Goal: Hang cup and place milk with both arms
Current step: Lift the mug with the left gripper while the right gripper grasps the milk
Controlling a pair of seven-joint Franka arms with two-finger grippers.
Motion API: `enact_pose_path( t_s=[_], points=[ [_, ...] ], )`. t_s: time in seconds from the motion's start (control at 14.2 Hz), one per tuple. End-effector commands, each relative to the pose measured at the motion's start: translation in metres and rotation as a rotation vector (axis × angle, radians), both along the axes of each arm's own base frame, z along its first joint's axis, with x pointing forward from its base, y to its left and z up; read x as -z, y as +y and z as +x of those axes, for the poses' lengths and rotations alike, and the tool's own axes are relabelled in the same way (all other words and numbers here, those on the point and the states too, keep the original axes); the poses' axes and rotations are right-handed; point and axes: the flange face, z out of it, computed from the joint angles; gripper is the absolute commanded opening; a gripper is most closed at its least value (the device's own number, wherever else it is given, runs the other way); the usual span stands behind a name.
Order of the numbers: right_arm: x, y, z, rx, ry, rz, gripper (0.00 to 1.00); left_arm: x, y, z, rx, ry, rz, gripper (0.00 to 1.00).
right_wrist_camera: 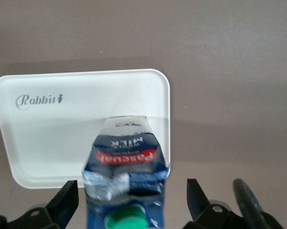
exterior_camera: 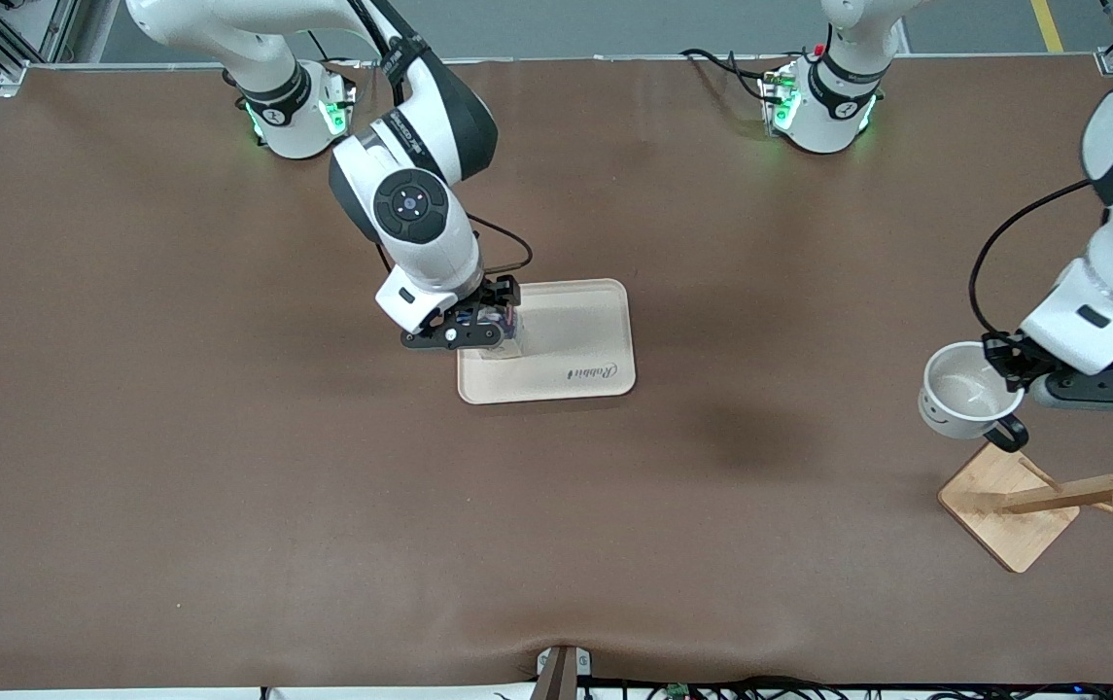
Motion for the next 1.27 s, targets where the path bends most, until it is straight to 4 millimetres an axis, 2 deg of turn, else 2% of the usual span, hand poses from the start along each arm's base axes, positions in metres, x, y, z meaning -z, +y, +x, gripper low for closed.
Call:
enact_pose_path(
  t_s=[0.0,0.07,0.21,0.28,0.35,0.42,0.57,0.64,0.78,0.85,0.99,1.06,1.2],
  points=[
    [0.006,0.012,-0.007,0.058,-0.033,-0.012,1.00,-0.004,0.030,0.000,0.088,0.031,-0.043,0.00],
    [0.011,0.020,-0.010,0.057,-0.040,-0.009,1.00,-0.003,0.045,0.000,0.120,0.040,-0.059,0.00],
    [0.020,0.023,-0.010,0.062,-0.038,-0.012,1.00,-0.004,0.066,-0.001,0.185,0.048,-0.072,0.00],
    [0.023,0.022,-0.010,0.064,-0.033,-0.015,0.93,-0.004,0.077,-0.002,0.209,0.051,-0.069,0.00],
    [0.023,0.021,-0.010,0.063,-0.028,-0.019,0.68,-0.004,0.092,-0.003,0.222,0.053,-0.069,0.00],
    [0.023,0.020,-0.010,0.062,-0.027,-0.021,0.49,-0.001,0.103,-0.004,0.231,0.057,-0.084,0.00],
    [0.020,0.018,-0.007,0.070,-0.023,-0.018,0.15,0.011,0.128,-0.001,0.248,0.066,-0.122,0.00],
    [0.012,0.017,-0.005,0.076,-0.030,-0.008,0.01,0.011,0.138,0.002,0.262,0.058,-0.127,0.00],
    [-0.025,0.011,0.000,0.080,-0.033,0.004,0.00,0.010,0.146,0.007,0.273,0.047,-0.135,0.00],
    [-0.049,0.000,0.009,0.096,-0.012,-0.009,0.00,0.010,0.148,0.007,0.274,0.045,-0.135,0.00],
    [-0.098,-0.031,0.027,0.130,0.049,-0.048,0.00,0.010,0.150,0.006,0.273,0.044,-0.132,0.00],
    [-0.117,-0.048,0.033,0.149,0.078,-0.067,0.00,0.010,0.161,0.005,0.274,0.042,-0.132,0.00],
    [-0.140,-0.097,0.048,0.159,0.108,-0.092,0.00,0.014,0.172,0.006,0.281,0.032,-0.132,0.00]
  ],
)
